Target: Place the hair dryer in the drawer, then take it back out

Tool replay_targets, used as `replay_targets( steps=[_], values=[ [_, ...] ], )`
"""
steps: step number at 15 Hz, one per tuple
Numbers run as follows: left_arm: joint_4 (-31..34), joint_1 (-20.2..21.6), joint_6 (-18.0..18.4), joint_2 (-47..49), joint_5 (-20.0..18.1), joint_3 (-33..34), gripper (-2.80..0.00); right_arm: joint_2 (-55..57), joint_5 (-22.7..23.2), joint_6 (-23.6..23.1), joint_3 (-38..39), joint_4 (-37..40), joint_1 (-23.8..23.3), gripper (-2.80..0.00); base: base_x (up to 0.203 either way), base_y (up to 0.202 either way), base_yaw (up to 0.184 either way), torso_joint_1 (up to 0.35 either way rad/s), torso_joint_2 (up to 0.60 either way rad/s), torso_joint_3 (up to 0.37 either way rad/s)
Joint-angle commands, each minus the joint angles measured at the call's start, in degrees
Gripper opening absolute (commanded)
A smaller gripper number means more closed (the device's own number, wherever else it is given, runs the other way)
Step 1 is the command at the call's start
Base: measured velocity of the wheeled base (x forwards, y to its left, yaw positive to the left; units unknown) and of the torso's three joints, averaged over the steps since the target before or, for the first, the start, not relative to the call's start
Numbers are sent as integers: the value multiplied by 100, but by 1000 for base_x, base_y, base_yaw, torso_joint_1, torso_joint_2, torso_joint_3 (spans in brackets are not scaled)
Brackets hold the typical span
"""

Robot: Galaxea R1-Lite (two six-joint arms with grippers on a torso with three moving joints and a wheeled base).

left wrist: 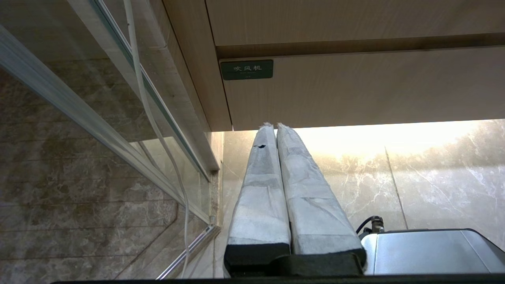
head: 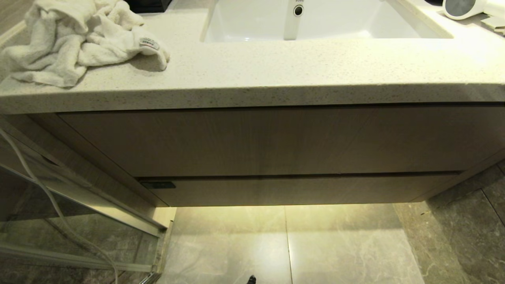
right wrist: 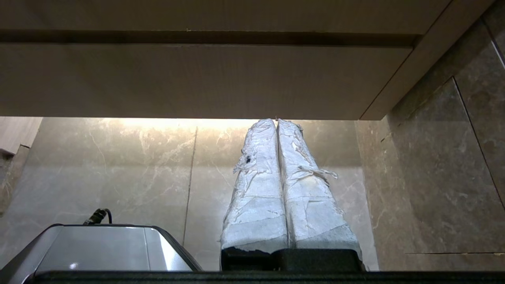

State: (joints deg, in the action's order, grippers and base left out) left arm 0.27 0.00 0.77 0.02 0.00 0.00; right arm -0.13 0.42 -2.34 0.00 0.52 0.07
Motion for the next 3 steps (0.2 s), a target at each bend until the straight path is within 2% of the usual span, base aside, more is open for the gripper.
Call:
replay_targets(
  steps=[1,3],
  values=[
    [0,0,2,6,0,9,-280,5,2,-3,0,0,1,-280,0,0,0,0,0,0],
    [0,0,2,6,0,9,-280,5,6,1,0,0,-6,-280,0,0,0,0,0,0]
  ],
)
